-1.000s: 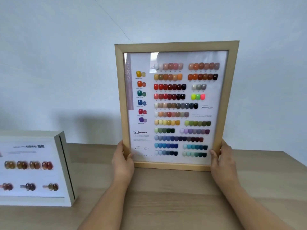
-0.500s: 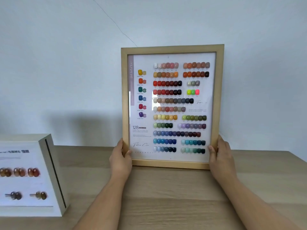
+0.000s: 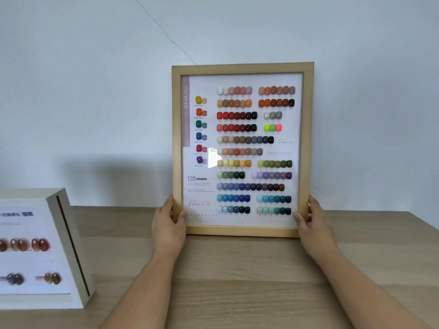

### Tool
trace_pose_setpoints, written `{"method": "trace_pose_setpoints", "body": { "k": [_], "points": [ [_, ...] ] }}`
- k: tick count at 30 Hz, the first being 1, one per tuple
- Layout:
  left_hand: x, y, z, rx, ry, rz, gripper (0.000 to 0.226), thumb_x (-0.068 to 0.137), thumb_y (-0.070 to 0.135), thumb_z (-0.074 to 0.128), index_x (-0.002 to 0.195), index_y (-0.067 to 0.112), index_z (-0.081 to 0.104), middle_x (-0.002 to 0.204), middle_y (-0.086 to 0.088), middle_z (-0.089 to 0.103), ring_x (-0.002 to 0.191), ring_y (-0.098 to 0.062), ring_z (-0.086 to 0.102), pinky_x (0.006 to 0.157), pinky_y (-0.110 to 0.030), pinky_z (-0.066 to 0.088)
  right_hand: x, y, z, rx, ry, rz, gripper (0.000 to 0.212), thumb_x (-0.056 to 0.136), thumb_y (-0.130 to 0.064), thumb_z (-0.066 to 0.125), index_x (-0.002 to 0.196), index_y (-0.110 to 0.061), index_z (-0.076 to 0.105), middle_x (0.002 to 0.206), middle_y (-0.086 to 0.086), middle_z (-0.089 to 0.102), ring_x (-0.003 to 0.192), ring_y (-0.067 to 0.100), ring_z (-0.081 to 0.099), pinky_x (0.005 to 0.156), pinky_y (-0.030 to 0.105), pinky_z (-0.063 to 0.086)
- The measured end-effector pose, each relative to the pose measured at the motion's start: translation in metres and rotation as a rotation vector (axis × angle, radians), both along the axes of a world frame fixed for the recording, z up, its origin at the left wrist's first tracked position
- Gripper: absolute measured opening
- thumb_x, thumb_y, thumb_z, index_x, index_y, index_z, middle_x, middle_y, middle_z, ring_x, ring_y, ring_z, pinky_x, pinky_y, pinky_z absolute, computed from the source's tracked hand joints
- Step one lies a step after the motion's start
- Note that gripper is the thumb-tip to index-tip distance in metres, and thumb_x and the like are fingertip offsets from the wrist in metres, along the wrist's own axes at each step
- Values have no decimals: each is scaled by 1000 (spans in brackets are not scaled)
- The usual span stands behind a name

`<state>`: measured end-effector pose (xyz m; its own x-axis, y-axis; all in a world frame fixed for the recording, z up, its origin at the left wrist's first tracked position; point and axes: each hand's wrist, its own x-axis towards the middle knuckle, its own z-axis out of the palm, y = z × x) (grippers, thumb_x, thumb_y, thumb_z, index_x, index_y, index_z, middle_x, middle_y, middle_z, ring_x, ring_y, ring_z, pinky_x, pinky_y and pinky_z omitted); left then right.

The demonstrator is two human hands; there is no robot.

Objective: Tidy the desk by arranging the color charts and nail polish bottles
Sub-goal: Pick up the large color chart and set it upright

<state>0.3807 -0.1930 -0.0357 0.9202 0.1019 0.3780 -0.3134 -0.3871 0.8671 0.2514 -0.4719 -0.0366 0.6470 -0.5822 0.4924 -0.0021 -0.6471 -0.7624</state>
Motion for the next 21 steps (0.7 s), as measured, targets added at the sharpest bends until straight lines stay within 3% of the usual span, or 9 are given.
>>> {"method": "trace_pose_setpoints", "body": {
  "k": [2,5,7,13,16,21],
  "points": [
    [1,1,-1,29,13,-16,52,87,14,60,137,14,44,126,-8,55,112,-26,53,102,-39,41,-1,1,1,60,6,37,48,91,-18,54,135,-24,38,115,2,59,102,20,55,85,29,43],
    [2,-1,0,44,5,-22,44,86,9,59,130,11,50,120,-10,60,111,-26,54,100,-40,43,1,0,2,80,40,13,53,91,-19,54,140,-21,34,132,6,53,118,24,49,102,42,41],
    [3,-2,0,39,3,-16,44,86,9,59,130,11,50,120,-9,60,110,-25,54,100,-40,43,3,0,3,79,53,5,55,91,-20,53,141,-21,32,136,6,50,122,25,47,104,46,40],
    [7,-3,-1,40,13,-17,47,87,11,59,132,11,48,123,-9,58,110,-24,53,100,-38,42,4,-1,4,88,71,-2,56,91,-24,54,142,-22,31,136,5,50,121,23,48,103,44,41],
    [7,0,-2,40,11,-32,47,86,13,61,131,15,50,117,-7,58,96,-18,53,89,-29,41,1,-1,3,80,48,7,52,90,-26,56,138,-26,36,126,3,56,108,20,54,91,37,47],
    [5,11,1,-84,-4,-85,60,83,15,67,135,35,43,114,6,53,94,-7,55,81,-24,45,-5,-2,2,105,-48,12,50,90,-20,56,135,-32,40,122,-4,55,104,11,52,85,27,42]
  ]
}}
